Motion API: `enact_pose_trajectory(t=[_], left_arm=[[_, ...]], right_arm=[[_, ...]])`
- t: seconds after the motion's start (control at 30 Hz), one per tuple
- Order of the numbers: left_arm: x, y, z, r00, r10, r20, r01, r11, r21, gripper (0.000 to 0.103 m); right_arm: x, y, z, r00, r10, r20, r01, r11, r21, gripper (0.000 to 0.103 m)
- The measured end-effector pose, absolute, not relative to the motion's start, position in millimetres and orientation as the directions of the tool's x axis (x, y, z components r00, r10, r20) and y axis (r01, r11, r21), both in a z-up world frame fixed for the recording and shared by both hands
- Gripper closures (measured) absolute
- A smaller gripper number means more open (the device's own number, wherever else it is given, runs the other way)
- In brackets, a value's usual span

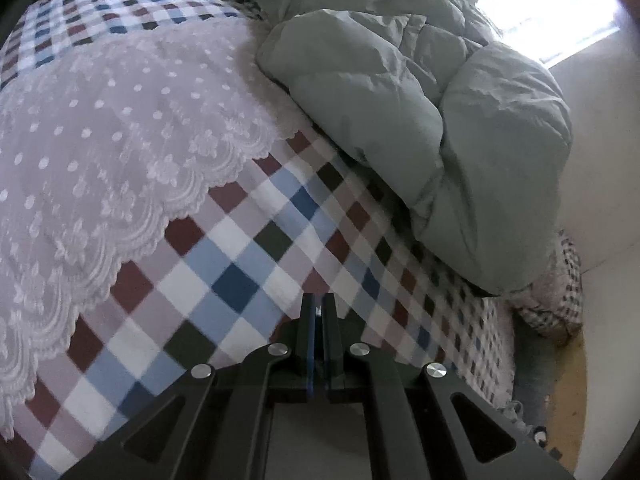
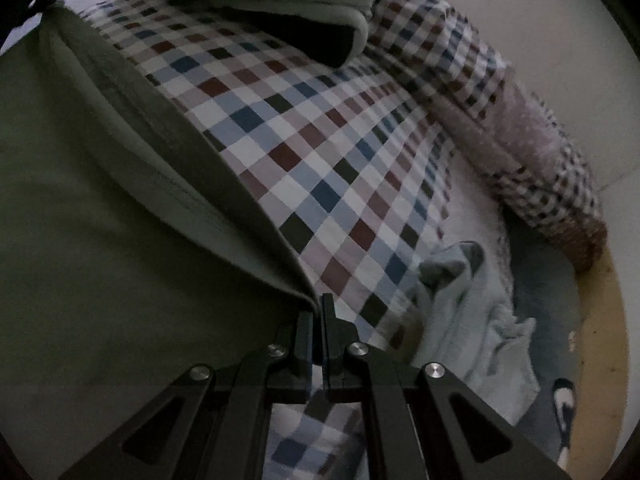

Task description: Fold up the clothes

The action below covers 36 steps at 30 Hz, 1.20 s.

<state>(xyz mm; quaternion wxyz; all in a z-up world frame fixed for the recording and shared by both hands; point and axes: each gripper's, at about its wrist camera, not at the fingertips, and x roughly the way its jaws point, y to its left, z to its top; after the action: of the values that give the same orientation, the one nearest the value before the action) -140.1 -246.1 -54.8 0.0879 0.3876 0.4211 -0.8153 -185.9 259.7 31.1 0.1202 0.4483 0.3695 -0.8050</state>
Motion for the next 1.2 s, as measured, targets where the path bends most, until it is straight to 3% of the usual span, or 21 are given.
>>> enact_pose_trajectory(t=[0.2,0.27,0.33,0.37,0.43,0.5,0.6,0.83,0.97,1.2], left_arm=[[-157,-240,-66,-0.624,0.160,-0.765,0.483,-0.691,-0.539,0.098],[-156,-244,-68,-0.625,0.191,-0.757,0.467,-0.686,-0.559,0.085],[-145,-253,-62,-0.668,0.217,-0.712,0.436,-0.661,-0.610,0.056],[-138,-258,-58,-0.686,0.218,-0.694,0.425,-0.654,-0.626,0.050],[-121,-269,-50,-0.715,0.211,-0.666,0.413,-0.642,-0.647,0.035],[-96,-275,-43,-0.739,0.206,-0.641,0.394,-0.639,-0.660,0.035],[-57,-265,-39,-0.756,0.221,-0.615,0.354,-0.653,-0.670,0.023],[18,-173,-31,-0.731,0.287,-0.619,0.151,-0.816,-0.557,0.020],[34,-129,-33,-0.712,0.252,-0.656,0.106,-0.884,-0.455,0.020],[42,-119,-52,-0.707,0.236,-0.667,0.101,-0.900,-0.425,0.020]], right_arm=[[-209,258,14,-0.508,0.154,-0.848,0.526,-0.723,-0.447,0.099],[-214,258,2,-0.486,0.202,-0.850,0.518,-0.717,-0.466,0.080],[-217,264,-2,-0.494,0.253,-0.832,0.472,-0.726,-0.501,0.059],[-218,269,1,-0.495,0.257,-0.830,0.444,-0.746,-0.496,0.055],[-218,280,6,-0.497,0.270,-0.824,0.390,-0.779,-0.491,0.052],[-210,290,12,-0.501,0.294,-0.814,0.357,-0.787,-0.504,0.051],[-188,290,26,-0.538,0.256,-0.803,0.352,-0.797,-0.490,0.050],[-135,208,51,-0.602,-0.005,-0.798,0.549,-0.729,-0.409,0.030],[-122,136,53,-0.563,-0.118,-0.818,0.680,-0.628,-0.378,0.028],[-146,63,32,-0.502,-0.124,-0.856,0.771,-0.513,-0.378,0.028]])
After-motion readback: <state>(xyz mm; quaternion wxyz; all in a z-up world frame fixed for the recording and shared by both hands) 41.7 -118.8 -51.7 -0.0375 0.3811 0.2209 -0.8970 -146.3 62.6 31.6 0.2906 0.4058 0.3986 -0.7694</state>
